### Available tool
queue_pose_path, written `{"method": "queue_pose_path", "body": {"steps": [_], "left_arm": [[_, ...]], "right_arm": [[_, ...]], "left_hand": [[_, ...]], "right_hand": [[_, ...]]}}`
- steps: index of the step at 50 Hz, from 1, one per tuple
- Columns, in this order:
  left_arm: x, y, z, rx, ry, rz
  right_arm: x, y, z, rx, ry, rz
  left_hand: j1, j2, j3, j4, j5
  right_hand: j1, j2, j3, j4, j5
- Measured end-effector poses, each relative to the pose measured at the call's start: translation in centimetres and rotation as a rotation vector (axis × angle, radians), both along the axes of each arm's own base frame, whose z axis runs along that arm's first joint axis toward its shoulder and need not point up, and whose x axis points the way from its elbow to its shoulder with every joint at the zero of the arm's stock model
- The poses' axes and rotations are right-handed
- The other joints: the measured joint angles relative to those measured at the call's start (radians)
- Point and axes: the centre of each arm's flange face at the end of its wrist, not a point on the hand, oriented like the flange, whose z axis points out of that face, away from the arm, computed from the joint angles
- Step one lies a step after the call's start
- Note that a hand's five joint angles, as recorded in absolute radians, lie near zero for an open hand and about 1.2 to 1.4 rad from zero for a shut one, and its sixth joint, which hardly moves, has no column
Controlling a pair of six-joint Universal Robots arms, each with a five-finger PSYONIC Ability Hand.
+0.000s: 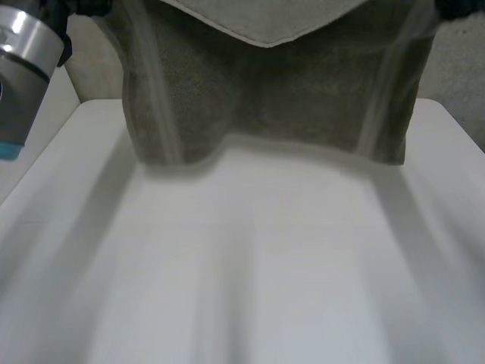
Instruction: Fold the towel.
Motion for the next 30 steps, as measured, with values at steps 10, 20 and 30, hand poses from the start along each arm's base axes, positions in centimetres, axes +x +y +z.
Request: {"method": "queue_pose_path", "body": {"steps": [10, 20, 30], "left_arm": [[2.1, 3.2, -9.7, 0.242, -0.132, -0.03], [4.7, 7.8, -14.2, 0.401, -0.266, -0.026], [6.1, 10.5, -10.7, 0.403, -0.253, 0.019]], "right_arm": [[-1.9, 3.0, -10.3, 0.275, 0.163, -0.03], [-4.6, 6.2, -13.1, 0.387, 0.159, 0.021], [-4.6, 9.6, -7.6, 0.277, 0.078, 0.033]], "left_hand": [[0.0, 0.001, 0.0, 0.0, 0.001], [0.0, 0.001, 0.0, 0.0, 0.001], [0.0, 0.001, 0.0, 0.0, 0.001]], "right_hand": [[0.003, 0.0, 0.0, 0.0, 0.0], [0.003, 0.001, 0.0, 0.0, 0.0], [0.003, 0.004, 0.0, 0.0, 0.0]]}}
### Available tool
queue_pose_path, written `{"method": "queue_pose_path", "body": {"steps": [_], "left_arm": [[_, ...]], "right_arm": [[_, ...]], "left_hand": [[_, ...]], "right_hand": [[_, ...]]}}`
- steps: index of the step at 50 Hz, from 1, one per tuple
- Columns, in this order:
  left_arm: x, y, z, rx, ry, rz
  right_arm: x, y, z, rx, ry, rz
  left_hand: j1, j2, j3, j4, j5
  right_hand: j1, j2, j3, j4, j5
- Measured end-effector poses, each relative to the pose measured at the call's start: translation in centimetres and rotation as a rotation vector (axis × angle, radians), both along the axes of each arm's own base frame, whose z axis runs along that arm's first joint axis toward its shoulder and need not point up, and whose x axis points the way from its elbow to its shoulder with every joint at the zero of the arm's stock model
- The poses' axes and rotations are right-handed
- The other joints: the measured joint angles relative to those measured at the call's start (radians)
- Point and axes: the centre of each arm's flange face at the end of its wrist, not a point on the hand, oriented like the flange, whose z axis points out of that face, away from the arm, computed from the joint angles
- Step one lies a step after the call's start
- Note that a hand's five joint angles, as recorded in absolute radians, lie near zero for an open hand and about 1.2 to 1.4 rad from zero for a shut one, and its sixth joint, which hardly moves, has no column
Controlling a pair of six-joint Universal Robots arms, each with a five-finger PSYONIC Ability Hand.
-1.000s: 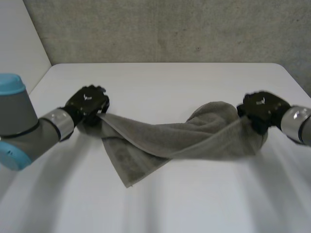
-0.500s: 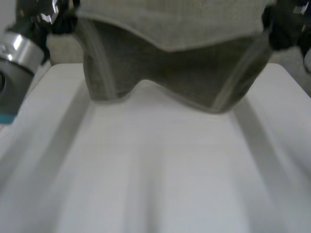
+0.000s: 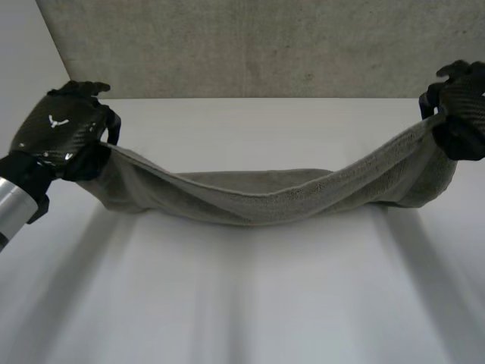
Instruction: Fold the towel.
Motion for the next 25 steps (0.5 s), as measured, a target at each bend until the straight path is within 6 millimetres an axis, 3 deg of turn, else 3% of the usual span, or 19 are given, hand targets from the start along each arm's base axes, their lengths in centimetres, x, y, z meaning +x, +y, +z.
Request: {"method": "queue_pose_path", "body": {"steps": [5, 11, 17, 25], "left_arm": [[0.1, 0.8, 1.0, -0.006, 0.004, 0.007], [0.2, 1.0, 1.0, 0.013, 0.005, 0.01], [0.0, -0.3, 0.1, 0.047, 0.001, 0.012], [-0.6, -4.9, -0.7, 0.076, 0.001, 0.043]], "right_arm": [[0.3, 1.3, 1.0, 0.021, -0.022, 0.008], [0.5, 1.5, 0.2, 0.078, 0.017, 0.014], [0.4, -0.2, -0.9, 0.104, 0.083, 0.011], [1.4, -4.1, -1.9, 0.126, 0.12, -0.015]], "left_hand": [[0.0, 0.0, 0.0, 0.0, 0.0], [0.0, 0.0, 0.0, 0.0, 0.0], [0.0, 0.0, 0.0, 0.0, 0.0], [0.0, 0.0, 0.0, 0.0, 0.0]], "right_hand": [[0.0, 0.0, 0.0, 0.0, 0.0], [0.0, 0.0, 0.0, 0.0, 0.0], [0.0, 0.0, 0.0, 0.0, 0.0], [0.001, 0.0, 0.0, 0.0, 0.0]]}}
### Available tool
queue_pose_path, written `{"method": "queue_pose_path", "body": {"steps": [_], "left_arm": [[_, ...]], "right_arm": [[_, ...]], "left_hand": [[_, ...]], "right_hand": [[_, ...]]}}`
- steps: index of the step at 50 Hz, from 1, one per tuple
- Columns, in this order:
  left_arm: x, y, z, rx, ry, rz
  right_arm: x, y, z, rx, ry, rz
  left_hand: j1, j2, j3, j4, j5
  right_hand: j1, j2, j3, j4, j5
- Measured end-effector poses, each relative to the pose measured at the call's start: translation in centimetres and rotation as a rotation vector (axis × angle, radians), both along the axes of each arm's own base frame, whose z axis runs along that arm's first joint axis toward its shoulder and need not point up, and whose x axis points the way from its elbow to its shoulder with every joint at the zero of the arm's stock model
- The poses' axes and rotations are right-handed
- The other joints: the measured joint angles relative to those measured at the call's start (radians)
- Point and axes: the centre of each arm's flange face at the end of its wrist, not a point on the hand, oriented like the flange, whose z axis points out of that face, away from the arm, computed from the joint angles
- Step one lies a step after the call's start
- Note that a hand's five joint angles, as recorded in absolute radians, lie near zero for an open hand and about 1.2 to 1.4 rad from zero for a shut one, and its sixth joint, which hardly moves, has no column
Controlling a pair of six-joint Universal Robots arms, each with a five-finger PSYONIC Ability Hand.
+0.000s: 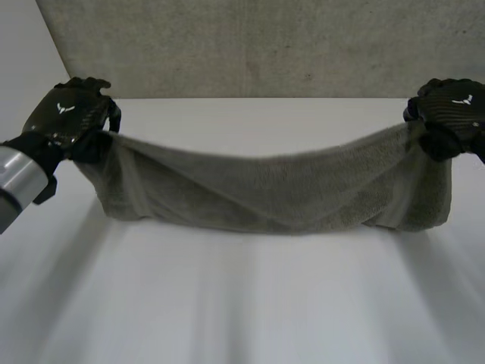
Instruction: Fold the towel.
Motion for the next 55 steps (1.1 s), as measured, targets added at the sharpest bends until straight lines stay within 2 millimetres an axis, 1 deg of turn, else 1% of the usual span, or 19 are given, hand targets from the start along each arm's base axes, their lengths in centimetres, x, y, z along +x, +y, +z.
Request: {"method": "queue_pose_path", "body": {"steps": [8, 10, 12, 14, 16, 17, 19, 21, 22, 24, 26, 29, 34, 37, 38, 40, 45, 49, 55], "left_arm": [[-2.1, -4.6, 0.0, -0.03, 0.005, 0.022], [-2.9, -6.2, 0.3, -0.055, 0.01, 0.023], [-3.3, -7.0, 0.6, -0.075, 0.014, 0.022], [-4.4, -8.8, 2.0, -0.144, 0.028, 0.014], [-5.1, -9.7, 3.4, -0.201, 0.041, 0.007], [-5.5, -10.1, 4.6, -0.247, 0.053, 0.003], [-5.9, -10.4, 6.3, -0.306, 0.073, 0.0], [-6.2, -10.4, 8.7, -0.388, 0.107, -0.003], [-6.2, -10.2, 9.7, -0.421, 0.127, -0.006], [-6.1, -10.0, 10.8, -0.457, 0.154, -0.009], [-5.8, -9.8, 11.4, -0.479, 0.181, -0.011], [-4.8, -9.9, 10.7, -0.468, 0.206, -0.001], [-3.7, -9.9, 8.1, -0.397, 0.196, 0.018], [-3.4, -9.5, 5.5, -0.32, 0.175, 0.016], [-3.4, -9.4, 5.1, -0.309, 0.171, 0.014], [-3.4, -8.7, 3.4, -0.255, 0.152, -0.001], [-3.1, -6.7, 1.2, -0.179, 0.109, -0.033], [-2.5, -4.5, 1.1, -0.159, 0.081, -0.043], [-1.0, -1.1, 2.3, -0.164, 0.068, -0.02]], "right_arm": [[2.2, -3.5, 0.0, -0.037, 0.014, -0.011], [3.1, -4.8, 0.0, -0.073, 0.019, -0.002], [3.6, -5.6, 0.3, -0.112, 0.024, -0.001], [4.9, -7.2, 1.8, -0.236, 0.031, -0.012], [5.6, -8.0, 3.5, -0.335, 0.025, -0.027], [6.1, -8.4, 5.2, -0.415, 0.01, -0.04], [6.5, -8.5, 7.5, -0.508, -0.02, -0.053], [6.7, -8.3, 10.1, -0.602, -0.066, -0.06], [6.8, -8.1, 10.9, -0.626, -0.086, -0.057], [6.8, -7.9, 11.3, -0.636, -0.111, -0.043], [6.9, -7.7, 11.0, -0.62, -0.125, -0.023], [6.9, -7.3, 9.1, -0.549, -0.127, 0.012], [6.9, -6.4, 6.1, -0.442, -0.11, 0.054], [6.7, -5.7, 3.9, -0.368, -0.093, 0.079], [6.6, -5.6, 3.6, -0.355, -0.09, 0.082], [6.1, -5.4, 1.9, -0.302, -0.077, 0.087], [4.8, -4.7, -0.7, -0.21, -0.06, 0.082], [3.9, -3.3, -1.2, -0.171, -0.057, 0.081], [2.8, -0.4, -0.1, -0.163, -0.059, 0.1]], "left_hand": [[-0.001, 0.0, 0.0, 0.0, 0.0], [-0.001, 0.0, 0.0, 0.0, 0.0], [-0.001, 0.0, 0.0, 0.0, 0.0], [-0.001, 0.0, 0.0, 0.0, 0.0], [-0.001, 0.0, 0.0, 0.0, 0.0], [-0.001, 0.0, 0.0, 0.0, 0.0], [-0.001, 0.0, 0.0, 0.0, 0.0], [-0.001, 0.0, 0.0, 0.0, 0.0], [-0.001, 0.0, 0.0, 0.0, 0.0], [-0.001, 0.0, 0.0, 0.0, 0.0], [-0.001, 0.0, 0.0, 0.0, 0.0], [-0.001, 0.0, 0.0, 0.0, 0.0], [-0.001, 0.0, 0.0, 0.0, 0.0], [-0.001, 0.0, 0.0, 0.0, 0.0], [-0.001, 0.0, 0.0, 0.0, 0.0], [-0.001, 0.0, 0.0, 0.0, 0.0], [-0.001, 0.001, 0.0, 0.0, 0.0], [-0.001, 0.001, 0.0, 0.0, 0.0], [-0.001, 0.001, 0.0, 0.0, 0.0]], "right_hand": [[-0.001, 0.0, 0.0, 0.0, 0.0], [-0.001, 0.0, 0.0, 0.0, 0.0], [-0.001, 0.0, 0.0, 0.0, 0.0], [-0.001, 0.0, 0.0, 0.0, 0.0], [-0.001, 0.0, 0.0, 0.0, 0.0], [-0.001, 0.0, 0.0, 0.0, 0.0], [-0.001, 0.0, 0.0, 0.0, 0.0], [-0.001, 0.0, 0.0, 0.0, 0.0], [-0.001, 0.0, 0.0, 0.0, 0.0], [-0.001, 0.0, 0.0, 0.0, 0.0], [-0.001, 0.0, 0.0, 0.0, 0.0], [-0.001, 0.0, 0.0, 0.0, 0.0], [-0.001, 0.0, 0.0, 0.0, 0.0], [-0.001, 0.0, 0.0, 0.0, 0.0], [-0.001, 0.0, 0.0, 0.0, 0.0], [-0.001, 0.0, 0.0, 0.0, 0.0], [-0.001, 0.0, 0.0, 0.0, 0.0], [-0.001, 0.0, 0.0, 0.0, 0.0], [-0.001, 0.0, 0.0, 0.0, 0.0]]}}
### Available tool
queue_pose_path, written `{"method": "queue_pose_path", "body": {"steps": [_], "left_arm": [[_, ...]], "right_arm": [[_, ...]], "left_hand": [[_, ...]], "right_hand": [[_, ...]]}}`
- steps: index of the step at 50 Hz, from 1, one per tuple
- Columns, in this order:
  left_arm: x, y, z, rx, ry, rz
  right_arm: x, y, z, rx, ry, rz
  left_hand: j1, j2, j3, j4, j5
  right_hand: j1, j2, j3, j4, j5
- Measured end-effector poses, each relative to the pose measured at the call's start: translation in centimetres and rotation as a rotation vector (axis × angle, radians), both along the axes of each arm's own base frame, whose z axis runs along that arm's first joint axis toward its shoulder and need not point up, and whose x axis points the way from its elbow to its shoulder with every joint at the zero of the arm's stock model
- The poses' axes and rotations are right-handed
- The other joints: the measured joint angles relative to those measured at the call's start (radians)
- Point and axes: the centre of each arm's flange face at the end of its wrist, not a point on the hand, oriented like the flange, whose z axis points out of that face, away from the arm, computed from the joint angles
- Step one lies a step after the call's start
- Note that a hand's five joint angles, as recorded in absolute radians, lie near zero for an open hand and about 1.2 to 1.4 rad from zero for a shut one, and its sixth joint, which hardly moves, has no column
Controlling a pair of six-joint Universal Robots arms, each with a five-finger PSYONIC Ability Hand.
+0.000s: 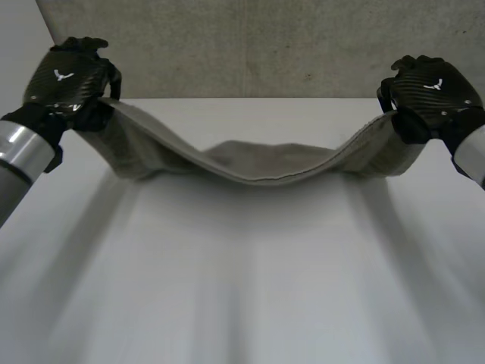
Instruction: Fold the towel.
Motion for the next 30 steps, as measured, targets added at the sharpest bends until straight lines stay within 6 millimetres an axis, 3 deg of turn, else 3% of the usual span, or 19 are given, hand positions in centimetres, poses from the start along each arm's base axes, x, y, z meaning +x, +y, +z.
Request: {"method": "queue_pose_path", "body": {"steps": [8, 15, 23, 30], "left_arm": [[1.9, 4.3, 1.1, 0.03, -0.008, 0.034], [2.7, 6.0, 0.6, 0.087, -0.021, 0.015], [2.7, 5.5, -0.7, 0.144, -0.027, -0.003], [2.6, 2.7, -2.5, 0.216, -0.028, -0.005]], "right_arm": [[-2.1, 4.2, 1.2, 0.044, -0.002, 0.011], [-3.3, 5.8, 1.6, 0.109, -0.002, -0.013], [-4.0, 4.9, 0.9, 0.154, 0.007, -0.034], [-4.0, 2.4, -1.4, 0.212, 0.052, -0.03]], "left_hand": [[0.0, 0.0, 0.0, 0.0, 0.0], [0.0, 0.0, 0.0, 0.0, 0.0], [0.0, 0.0, 0.0, 0.0, 0.0], [0.0, 0.0, 0.0, 0.0, 0.0]], "right_hand": [[0.0, 0.0, 0.0, 0.0, 0.0], [0.0, 0.0, 0.0, 0.0, 0.0], [0.0, 0.0, 0.0, 0.0, 0.0], [0.0, 0.0, 0.0, 0.0, 0.0]]}}
